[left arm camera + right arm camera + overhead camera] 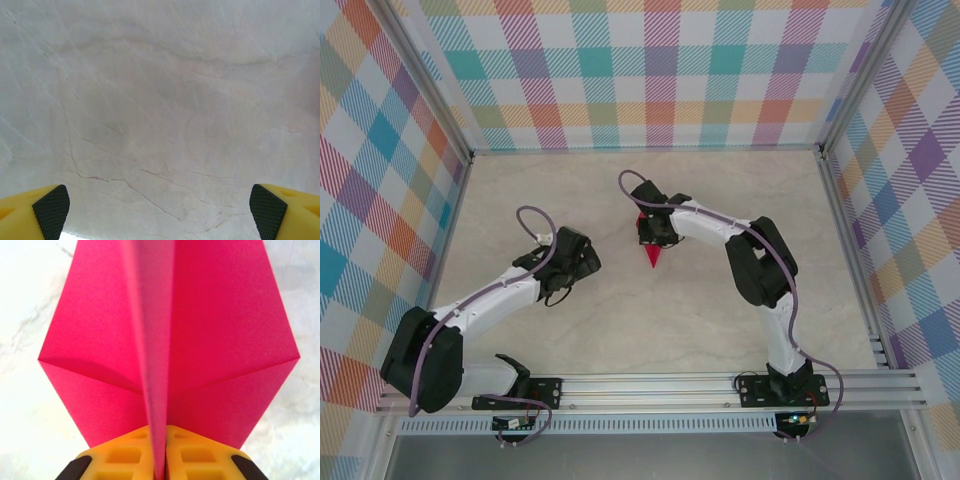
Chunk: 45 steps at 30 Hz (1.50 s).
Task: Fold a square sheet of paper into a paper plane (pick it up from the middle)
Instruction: Move the paper plane to the center of the table, then reset both arms
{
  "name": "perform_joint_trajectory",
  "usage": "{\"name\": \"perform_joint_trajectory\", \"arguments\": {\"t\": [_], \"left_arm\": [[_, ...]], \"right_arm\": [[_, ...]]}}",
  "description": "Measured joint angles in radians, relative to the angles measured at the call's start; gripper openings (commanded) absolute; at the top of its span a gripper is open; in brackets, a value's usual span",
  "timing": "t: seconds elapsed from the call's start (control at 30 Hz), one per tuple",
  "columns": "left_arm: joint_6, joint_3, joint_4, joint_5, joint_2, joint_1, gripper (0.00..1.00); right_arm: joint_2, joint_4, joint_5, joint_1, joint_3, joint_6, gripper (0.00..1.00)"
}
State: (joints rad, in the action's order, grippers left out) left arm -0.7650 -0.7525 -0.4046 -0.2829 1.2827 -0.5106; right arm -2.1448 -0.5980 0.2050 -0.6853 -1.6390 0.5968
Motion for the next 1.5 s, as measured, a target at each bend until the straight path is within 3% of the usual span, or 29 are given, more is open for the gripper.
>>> {"name": "perform_joint_trajectory", "arguments": {"t": [0.3,0.47,0.67,0.87,1.07,1.23,1.4,1.5], "left_arm": [[0.031,0.0,-0.014,-0.007,-0.028,0.026,0.99],[0.053,0.0,-0.015,-0.012,-0.028,0.036,0.99],[0.112,-0.04,-0.026,-0.039,-0.028,0.072,1.0],[0.217,-0.069,-0.005,-0.103,-0.066,0.161,1.0],[0.344,-0.034,0.114,-0.149,-0.112,0.258,0.99],[0.432,0.068,0.263,-0.156,-0.103,0.35,1.0],[0.549,0.215,0.491,-0.124,-0.087,0.397,1.0],[0.615,0.284,0.632,-0.067,-0.058,0.41,1.0]], "right_arm": [[-0.074,-0.035,-0.02,0.006,-0.053,-0.014,0.18],[-0.086,-0.06,-0.037,0.007,-0.089,-0.011,0.33],[-0.029,-0.092,-0.03,0.007,-0.096,-0.017,0.64],[0.298,-0.068,0.071,0.032,0.03,-0.051,0.99],[0.597,0.039,0.191,0.206,0.299,-0.101,1.0],[0.705,0.166,0.29,0.378,0.603,-0.172,1.0],[0.815,0.334,0.319,0.484,0.845,-0.28,1.0],[0.846,0.523,0.33,0.525,0.962,-0.37,1.0]]}}
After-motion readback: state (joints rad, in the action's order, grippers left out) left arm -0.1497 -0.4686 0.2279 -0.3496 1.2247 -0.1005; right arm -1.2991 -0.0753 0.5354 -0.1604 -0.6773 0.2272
